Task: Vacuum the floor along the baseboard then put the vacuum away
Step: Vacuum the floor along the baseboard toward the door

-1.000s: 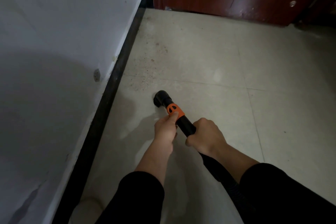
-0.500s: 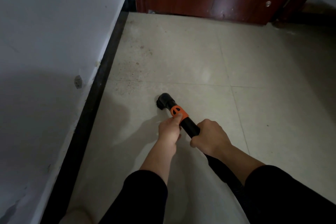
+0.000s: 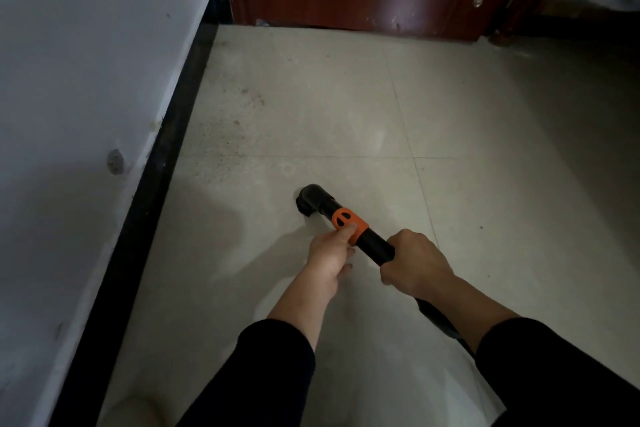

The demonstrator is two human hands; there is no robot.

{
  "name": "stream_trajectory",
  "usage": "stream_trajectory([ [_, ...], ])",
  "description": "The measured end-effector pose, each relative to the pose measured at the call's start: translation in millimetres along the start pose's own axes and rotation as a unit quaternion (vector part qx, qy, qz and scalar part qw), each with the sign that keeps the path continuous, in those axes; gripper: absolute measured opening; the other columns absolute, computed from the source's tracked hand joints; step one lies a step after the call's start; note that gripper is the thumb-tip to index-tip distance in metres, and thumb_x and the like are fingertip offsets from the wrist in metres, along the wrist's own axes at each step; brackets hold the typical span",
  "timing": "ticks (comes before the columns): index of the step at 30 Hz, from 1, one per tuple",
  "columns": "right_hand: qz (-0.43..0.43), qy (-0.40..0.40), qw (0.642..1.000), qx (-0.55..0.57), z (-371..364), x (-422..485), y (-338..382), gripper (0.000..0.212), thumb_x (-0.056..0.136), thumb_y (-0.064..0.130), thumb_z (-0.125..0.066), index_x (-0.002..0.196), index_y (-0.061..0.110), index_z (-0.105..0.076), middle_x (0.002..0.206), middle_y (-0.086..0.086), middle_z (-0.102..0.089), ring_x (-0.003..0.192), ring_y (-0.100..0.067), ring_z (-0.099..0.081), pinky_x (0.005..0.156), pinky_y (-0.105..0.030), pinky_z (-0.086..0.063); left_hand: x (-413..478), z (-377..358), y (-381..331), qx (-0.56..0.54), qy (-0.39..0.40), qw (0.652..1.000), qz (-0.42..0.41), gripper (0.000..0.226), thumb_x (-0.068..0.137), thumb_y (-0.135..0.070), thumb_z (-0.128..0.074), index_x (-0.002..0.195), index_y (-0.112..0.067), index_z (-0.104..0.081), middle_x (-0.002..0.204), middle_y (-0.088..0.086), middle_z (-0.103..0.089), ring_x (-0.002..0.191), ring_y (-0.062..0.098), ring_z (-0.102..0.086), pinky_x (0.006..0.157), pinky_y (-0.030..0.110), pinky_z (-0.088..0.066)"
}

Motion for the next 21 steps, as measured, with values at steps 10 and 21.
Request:
stream_trajectory([
  [10,0.024,0.006,1.000,0.010,16.5,8.0,24.7,0.033,0.086,0.020,-0.060,0.116,0.007,-0.052,0.114,-0.009,-0.059,0.102,-0.026,-0.059,0.070,-0.026,-0.040,0.3,-5.9,-41.1,0.050,-0.038,0.998,-0.001,0.040,0.095,-0.033,-0.059,0.127,-0.009,-0.056,0.114,0.008,-0.064,0.090,0.015,-0.061,0.080,0.035,-0.047],
  [21,-0.004,-0.001,0.997,0.075,5.1,47.9,64.2,0.034,0.083,0.018,-0.067,0.112,0.008,-0.050,0.092,-0.003,-0.050,0.083,-0.021,-0.052,0.069,-0.029,-0.042,46.6,36.6,-77.3,0.037,-0.041,0.998,-0.019,0.038,0.096,-0.030,-0.056,0.124,-0.004,-0.059,0.101,0.009,-0.067,0.072,0.015,-0.059,0.082,0.033,-0.050],
])
Point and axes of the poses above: each hand's wrist, its own x-axis towards the middle knuckle, its own z-axis out of the back of the hand, y = z × x, the point moved 6 cm from there along x, towards the middle knuckle
